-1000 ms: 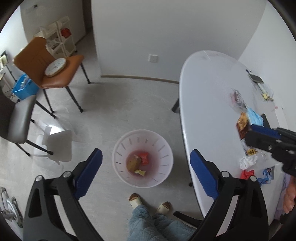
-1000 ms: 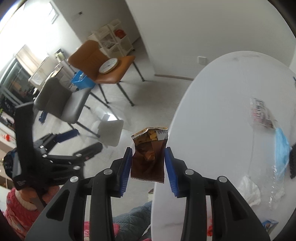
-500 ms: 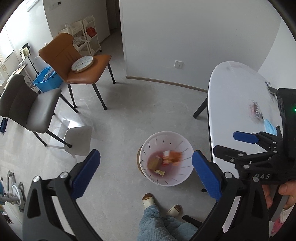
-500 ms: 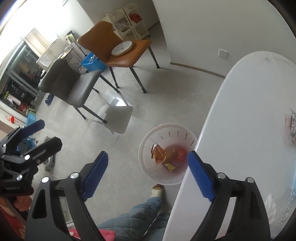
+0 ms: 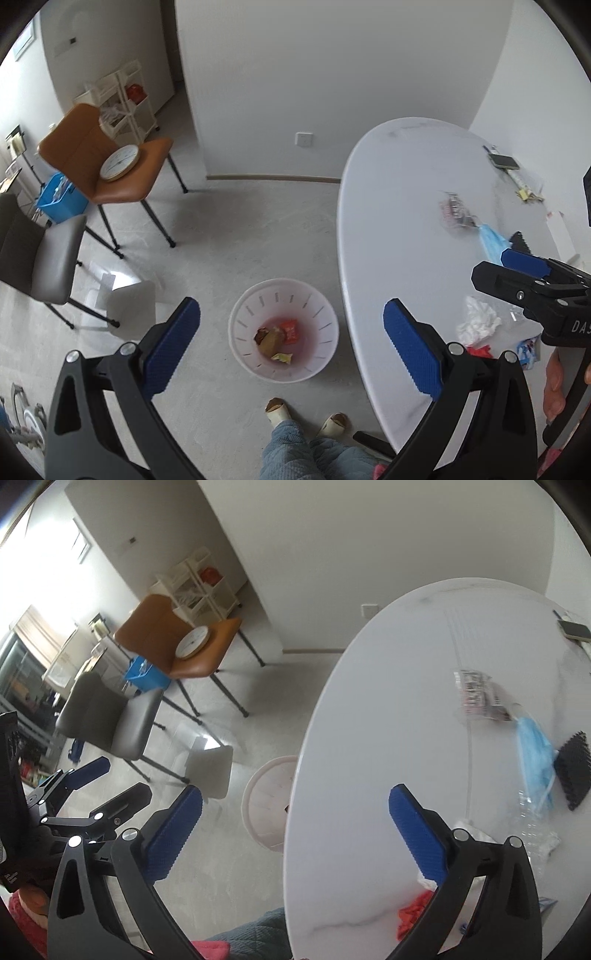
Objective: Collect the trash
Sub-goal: 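Grasp the red crumpled paper from the table with the left gripper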
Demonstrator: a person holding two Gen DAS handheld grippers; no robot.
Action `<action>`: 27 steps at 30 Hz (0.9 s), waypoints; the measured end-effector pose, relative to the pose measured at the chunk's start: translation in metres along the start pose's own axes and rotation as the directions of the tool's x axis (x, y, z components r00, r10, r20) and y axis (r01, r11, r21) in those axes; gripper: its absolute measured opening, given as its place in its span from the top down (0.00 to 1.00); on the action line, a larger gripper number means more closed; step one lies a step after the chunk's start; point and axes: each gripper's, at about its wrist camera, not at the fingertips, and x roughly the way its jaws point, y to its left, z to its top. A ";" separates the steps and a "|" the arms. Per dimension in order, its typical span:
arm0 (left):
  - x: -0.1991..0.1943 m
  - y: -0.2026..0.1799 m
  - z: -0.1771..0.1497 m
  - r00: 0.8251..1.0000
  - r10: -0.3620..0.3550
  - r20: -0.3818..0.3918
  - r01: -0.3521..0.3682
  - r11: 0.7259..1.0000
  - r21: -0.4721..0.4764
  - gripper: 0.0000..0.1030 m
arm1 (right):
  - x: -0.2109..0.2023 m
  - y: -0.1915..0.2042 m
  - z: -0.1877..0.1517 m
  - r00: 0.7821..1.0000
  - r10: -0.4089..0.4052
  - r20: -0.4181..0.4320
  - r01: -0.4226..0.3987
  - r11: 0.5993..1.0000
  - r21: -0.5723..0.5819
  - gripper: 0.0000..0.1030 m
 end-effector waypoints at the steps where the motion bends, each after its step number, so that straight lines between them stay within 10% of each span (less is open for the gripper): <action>1: 0.000 -0.007 0.001 1.000 -0.008 0.001 0.008 1.000 0.013 0.08 | -0.008 -0.007 -0.002 1.000 -0.005 0.015 0.005 1.000 0.011 0.03; 27: -0.009 -0.066 -0.004 0.996 -0.085 -0.014 0.087 0.986 0.145 0.08 | -0.041 -0.050 -0.023 0.997 -0.049 0.064 0.044 0.996 0.074 0.03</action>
